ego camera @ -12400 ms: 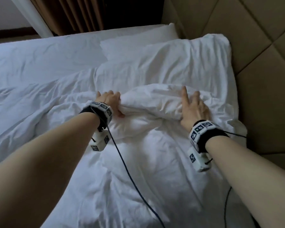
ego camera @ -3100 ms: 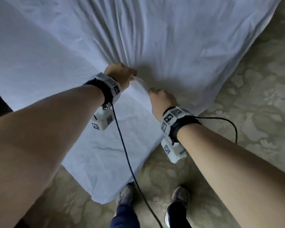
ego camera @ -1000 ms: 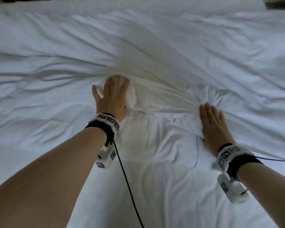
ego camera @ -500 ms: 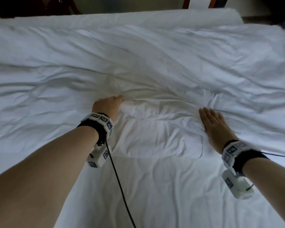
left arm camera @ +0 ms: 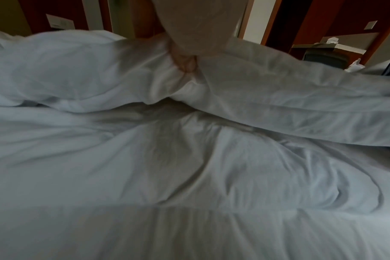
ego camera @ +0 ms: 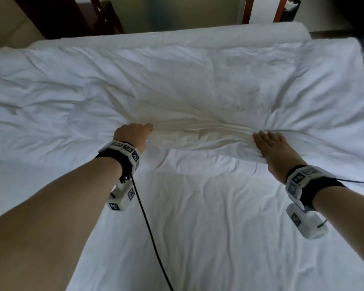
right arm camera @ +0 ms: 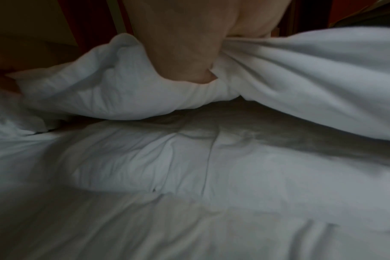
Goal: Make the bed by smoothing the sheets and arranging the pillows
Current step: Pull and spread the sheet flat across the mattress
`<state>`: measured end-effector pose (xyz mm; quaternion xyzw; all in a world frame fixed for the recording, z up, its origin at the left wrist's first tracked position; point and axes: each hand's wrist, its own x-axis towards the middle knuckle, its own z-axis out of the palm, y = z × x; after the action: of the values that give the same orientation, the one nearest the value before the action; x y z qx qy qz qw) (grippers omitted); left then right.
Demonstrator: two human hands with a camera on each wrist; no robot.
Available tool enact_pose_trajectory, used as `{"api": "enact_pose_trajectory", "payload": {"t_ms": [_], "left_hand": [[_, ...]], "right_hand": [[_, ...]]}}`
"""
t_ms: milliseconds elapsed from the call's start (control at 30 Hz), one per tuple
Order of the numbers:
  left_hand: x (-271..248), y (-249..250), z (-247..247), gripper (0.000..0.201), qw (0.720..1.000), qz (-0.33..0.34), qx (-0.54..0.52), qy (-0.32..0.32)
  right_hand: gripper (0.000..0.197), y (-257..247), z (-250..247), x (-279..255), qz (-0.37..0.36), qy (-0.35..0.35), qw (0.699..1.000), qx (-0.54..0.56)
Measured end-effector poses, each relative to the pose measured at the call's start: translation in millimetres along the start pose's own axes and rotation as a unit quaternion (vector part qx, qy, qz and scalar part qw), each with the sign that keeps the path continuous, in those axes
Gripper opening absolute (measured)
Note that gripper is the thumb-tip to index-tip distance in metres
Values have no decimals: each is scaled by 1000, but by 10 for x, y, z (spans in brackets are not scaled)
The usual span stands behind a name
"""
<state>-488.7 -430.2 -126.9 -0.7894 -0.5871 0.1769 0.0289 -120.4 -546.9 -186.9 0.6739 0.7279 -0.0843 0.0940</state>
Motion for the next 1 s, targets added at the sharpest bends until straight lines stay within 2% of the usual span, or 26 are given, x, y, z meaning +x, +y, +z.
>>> {"api": "enact_pose_trajectory", "payload": {"t_ms": [167, 233, 333, 467, 567, 733, 833, 1000], "left_hand": [[-397, -1, 259, 33, 999, -23, -40, 4], [-525, -2, 409, 50, 997, -24, -75, 0], [-670, -63, 657, 80, 996, -24, -77, -35], [-883, -365, 1007, 84, 996, -44, -67, -49], [-993, -728, 1230, 85, 993, -73, -68, -60], [-1019, -1503, 1540, 87, 989, -103, -83, -67], [-861, -2157, 1701, 84, 989, -106, -92, -52], [-676, -3326, 2052, 74, 994, -83, -56, -37]], "right_hand": [[90, -101, 199, -264, -12, 32, 999, 29], [93, -166, 314, -395, -11, 42, 999, 25], [91, -312, 482, -544, -18, 18, 999, -24], [86, -762, 603, -509, -26, -11, 999, -35], [86, -1256, 575, -358, -34, -25, 999, -31], [96, -2192, 352, 92, -89, 13, 996, -7], [96, -2994, 207, 446, -146, 38, 989, -3], [95, -4559, 111, 1143, -202, 73, 976, -21]]}}
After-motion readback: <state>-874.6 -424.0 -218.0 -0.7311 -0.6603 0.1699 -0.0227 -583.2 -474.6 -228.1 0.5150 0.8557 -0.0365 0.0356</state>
